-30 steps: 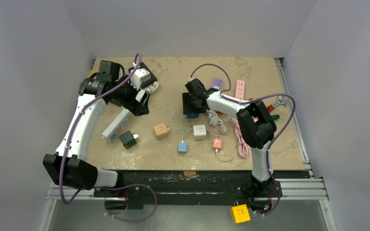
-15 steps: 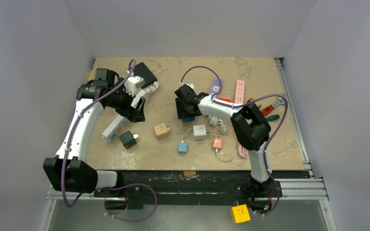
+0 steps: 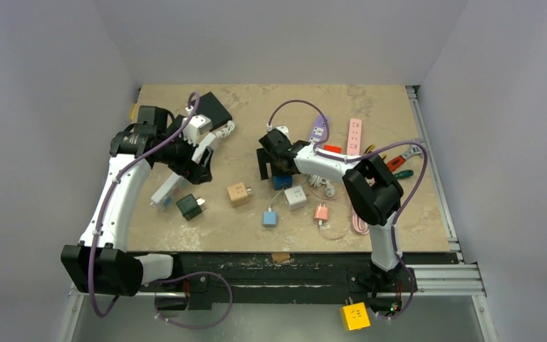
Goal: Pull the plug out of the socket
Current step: Reset both arms
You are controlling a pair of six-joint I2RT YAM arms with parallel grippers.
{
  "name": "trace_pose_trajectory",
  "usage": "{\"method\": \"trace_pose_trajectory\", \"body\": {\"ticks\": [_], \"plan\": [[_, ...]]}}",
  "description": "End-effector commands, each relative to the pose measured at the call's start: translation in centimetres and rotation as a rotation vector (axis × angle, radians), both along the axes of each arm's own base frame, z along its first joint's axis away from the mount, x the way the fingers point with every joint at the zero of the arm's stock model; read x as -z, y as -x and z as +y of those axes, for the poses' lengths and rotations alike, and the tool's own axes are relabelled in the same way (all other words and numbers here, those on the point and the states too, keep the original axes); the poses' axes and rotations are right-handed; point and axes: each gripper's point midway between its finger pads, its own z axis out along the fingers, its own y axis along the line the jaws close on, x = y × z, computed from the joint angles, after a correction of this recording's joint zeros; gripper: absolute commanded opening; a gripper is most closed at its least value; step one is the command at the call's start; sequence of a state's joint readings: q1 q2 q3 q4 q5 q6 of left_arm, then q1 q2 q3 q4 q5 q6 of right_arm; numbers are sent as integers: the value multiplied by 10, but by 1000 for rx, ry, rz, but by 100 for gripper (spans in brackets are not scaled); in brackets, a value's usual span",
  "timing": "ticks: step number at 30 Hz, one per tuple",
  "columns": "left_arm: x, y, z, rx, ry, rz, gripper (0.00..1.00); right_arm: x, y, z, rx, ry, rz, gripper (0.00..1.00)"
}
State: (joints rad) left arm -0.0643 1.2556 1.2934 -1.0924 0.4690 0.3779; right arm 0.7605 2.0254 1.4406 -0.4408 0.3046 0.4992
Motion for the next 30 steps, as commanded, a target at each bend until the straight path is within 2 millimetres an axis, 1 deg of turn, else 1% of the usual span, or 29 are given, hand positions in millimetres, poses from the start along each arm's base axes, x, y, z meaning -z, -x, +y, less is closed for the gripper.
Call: {"method": "trace_pose_trajectory", "body": {"ticks": [1,5,8,10,12,13,14,15,17,18,20,21,23,24,26,28,29,30], "plan": [[-6,-5,2,-10,2,-42,100,-49,-10,2,7,-42,-113,99],[-8,-7,4,-21,-7,-52,100,-79,-11,2,1,-80,-157,99],[-7,-11,8,-53,-19,-54,100,-109,-9,-6,-6,-94,-210,99],[-4,-14,11,-77,-26,-48,100,-130,-7,-19,8,-108,-248,99],[-3,-18,15,-106,-17,-55,100,-147,-6,-40,43,-122,-287,99],[-3,-21,17,-126,-8,-64,100,-156,-7,-55,72,-129,-312,99],[-5,-24,20,-143,0,-73,100,-161,-7,-72,107,-125,-333,99],[-6,-26,25,-162,7,-83,100,-173,-7,-91,151,-134,-371,99],[-11,-31,41,-217,6,-103,100,-180,-6,-130,238,-136,-414,99],[-15,-34,50,-246,6,-118,100,-184,-6,-149,283,-143,-434,99],[-23,-40,75,-326,6,-150,100,-186,-2,-184,361,-157,-457,99],[-27,-42,88,-363,8,-167,100,-189,-2,-207,415,-158,-480,99],[-35,-48,113,-436,13,-200,100,-193,3,-243,503,-153,-531,99],[-39,-50,125,-472,16,-217,100,-195,7,-260,550,-149,-556,99],[-43,-56,151,-571,37,-241,100,-192,13,-291,639,-135,-594,99],[-38,-63,172,-681,24,-246,100,-184,20,-319,719,-62,-620,99],[-32,-64,177,-706,10,-240,100,-179,22,-330,752,-18,-625,99],[-25,-65,176,-706,21,-234,100,-172,24,-340,783,25,-618,99]]}}
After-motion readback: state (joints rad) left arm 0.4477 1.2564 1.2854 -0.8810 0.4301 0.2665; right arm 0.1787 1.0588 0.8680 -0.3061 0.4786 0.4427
